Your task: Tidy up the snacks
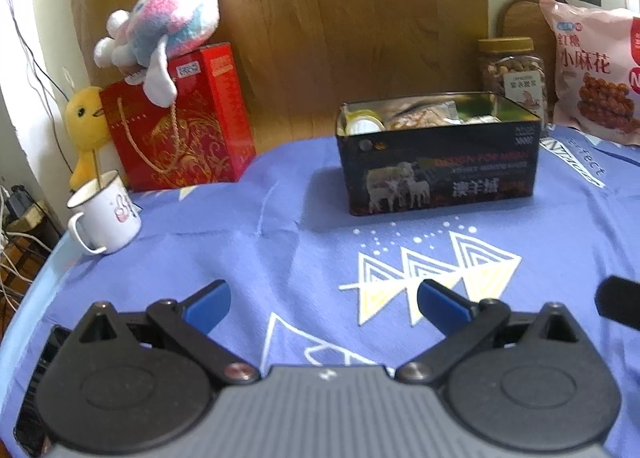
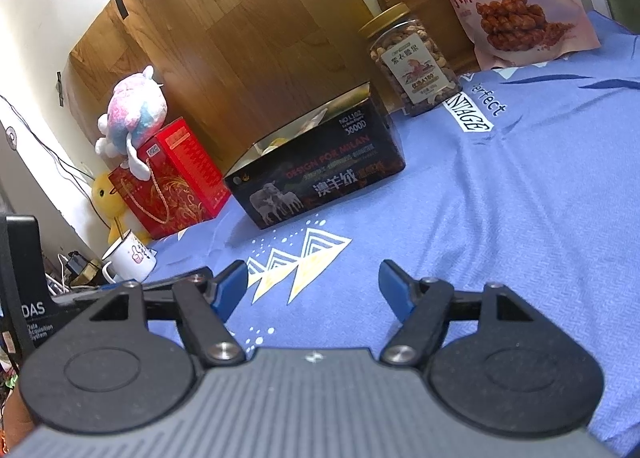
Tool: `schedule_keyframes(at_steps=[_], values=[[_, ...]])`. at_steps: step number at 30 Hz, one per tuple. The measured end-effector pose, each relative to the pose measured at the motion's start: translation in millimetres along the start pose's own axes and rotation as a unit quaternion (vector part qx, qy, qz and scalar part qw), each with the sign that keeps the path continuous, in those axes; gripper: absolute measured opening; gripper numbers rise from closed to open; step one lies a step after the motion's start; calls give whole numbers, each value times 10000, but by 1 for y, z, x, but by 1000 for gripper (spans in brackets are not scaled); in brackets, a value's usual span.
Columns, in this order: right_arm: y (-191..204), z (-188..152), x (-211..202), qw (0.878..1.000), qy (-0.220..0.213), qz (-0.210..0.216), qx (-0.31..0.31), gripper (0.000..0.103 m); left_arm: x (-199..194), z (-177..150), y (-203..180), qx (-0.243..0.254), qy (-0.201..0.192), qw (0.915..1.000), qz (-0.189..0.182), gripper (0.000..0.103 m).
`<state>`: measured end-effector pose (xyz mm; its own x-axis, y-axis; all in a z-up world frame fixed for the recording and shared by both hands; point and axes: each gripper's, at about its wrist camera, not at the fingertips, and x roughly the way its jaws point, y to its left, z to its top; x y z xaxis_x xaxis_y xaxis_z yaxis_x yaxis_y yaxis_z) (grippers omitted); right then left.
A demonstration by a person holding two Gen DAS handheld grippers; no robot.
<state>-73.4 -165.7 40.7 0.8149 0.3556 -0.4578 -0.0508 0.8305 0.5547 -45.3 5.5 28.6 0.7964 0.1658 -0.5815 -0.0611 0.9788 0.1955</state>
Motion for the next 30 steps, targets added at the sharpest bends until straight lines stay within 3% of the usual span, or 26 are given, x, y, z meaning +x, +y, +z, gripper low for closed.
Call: schedule_keyframes(at_steps=[15,30], values=[[3,-2,-8,9982,-492,-337,-87,88,-4,-4,-20,85,203,9978,-626,103],[-1,-7,-8,9897,-995,-957,-378,93,-4,-4,-38,18,-69,9947,-1023,103]])
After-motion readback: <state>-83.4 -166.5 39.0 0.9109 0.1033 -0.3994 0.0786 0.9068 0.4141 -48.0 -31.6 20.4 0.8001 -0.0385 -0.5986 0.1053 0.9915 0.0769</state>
